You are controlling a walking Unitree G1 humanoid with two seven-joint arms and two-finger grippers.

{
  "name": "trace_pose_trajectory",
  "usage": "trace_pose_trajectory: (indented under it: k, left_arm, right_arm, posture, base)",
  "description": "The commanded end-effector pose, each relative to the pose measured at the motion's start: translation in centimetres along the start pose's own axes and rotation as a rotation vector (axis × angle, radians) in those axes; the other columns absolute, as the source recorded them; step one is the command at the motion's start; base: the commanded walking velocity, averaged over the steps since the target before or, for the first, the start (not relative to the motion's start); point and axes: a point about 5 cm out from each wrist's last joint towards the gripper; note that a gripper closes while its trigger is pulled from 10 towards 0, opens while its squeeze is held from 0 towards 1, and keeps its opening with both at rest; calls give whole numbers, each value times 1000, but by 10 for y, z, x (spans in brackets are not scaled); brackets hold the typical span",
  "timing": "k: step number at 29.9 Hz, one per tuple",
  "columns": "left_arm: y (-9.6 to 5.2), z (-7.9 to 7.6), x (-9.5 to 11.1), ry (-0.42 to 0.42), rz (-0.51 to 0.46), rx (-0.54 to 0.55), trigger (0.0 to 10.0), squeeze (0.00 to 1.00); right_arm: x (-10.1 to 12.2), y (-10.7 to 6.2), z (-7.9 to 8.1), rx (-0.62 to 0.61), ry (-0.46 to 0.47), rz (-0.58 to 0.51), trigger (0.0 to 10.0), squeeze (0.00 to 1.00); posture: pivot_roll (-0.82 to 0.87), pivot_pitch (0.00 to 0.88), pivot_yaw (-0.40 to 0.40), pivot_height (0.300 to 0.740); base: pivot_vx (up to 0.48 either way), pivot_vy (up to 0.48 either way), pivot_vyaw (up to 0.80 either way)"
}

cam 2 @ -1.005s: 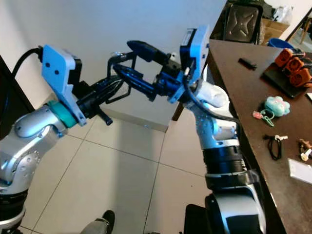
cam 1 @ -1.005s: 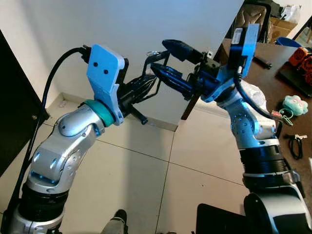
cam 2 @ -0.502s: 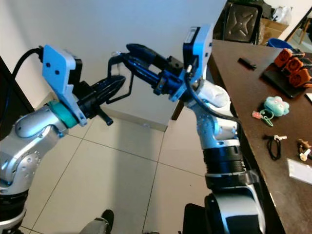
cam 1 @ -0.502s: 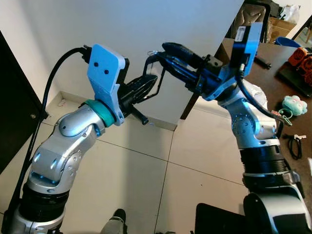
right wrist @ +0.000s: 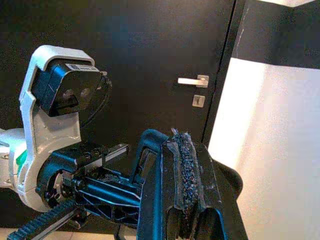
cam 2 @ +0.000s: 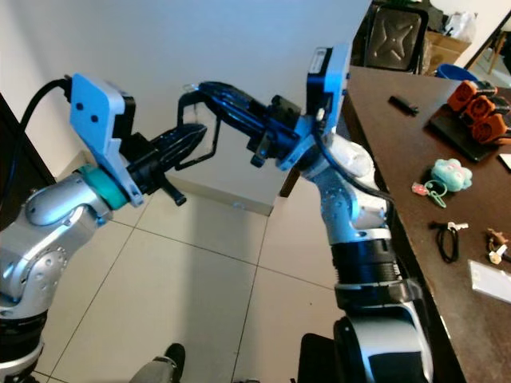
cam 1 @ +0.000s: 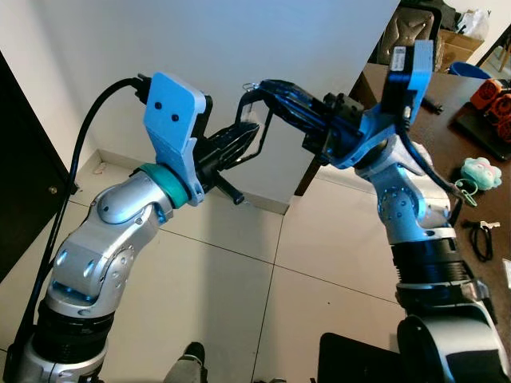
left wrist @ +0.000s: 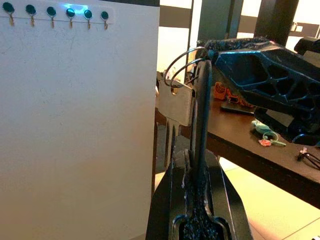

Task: Hang keys on a hook

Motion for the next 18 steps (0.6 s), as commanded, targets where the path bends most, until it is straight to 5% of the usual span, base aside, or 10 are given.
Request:
trace_pose_trajectory:
  k: [1,10,11,12,13,18]
  left_arm:
    - [1,-8,2,14,-6,-35,10000,0]
    - [-1,-8,3,19,-4,-41,10000,0]
    - [-2,-8,3,24,5,-50,10000,0]
    - [-2,-8,3,24,5,-50,10000,0]
    - [-4,-8,2,37,31,-67,10000,0]
    - [-12,-3,0,45,92,-94,10000,0]
  right_arm:
    - [0,-4,-3,2,1,16,0,0]
    - [0,-6,-9,-67,23,5,0,0]
    - [0,-6,-9,-55,23,7,10000,322]
    - [0,-6,-9,-55,23,7,10000,322]
    - [6,-6,-9,-17,27,-10,10000,1000]
    - [22,-12,-12,75,37,-50,10000,1000]
  posture:
    - [96,92,-78,740]
    - [97,96,-80,740]
    - [99,97,-80,740]
    - [99,97,-80,740]
    - [100,98,-81,740]
    - [104,97,-81,740]
  base:
    - [0,0,0]
    - [0,0,0]
    - [0,0,0]
    - [0,0,0]
    - [0,0,0]
    - [0,0,0]
Point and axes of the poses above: a point about 5 cm out from each wrist's last joint towards the gripper, its own y axis pointing out of the wrist towards the gripper, its own x axis along the axis of the wrist's last joint, z = x × y, and after that the axes turned 13 degrees about -y, right-handed
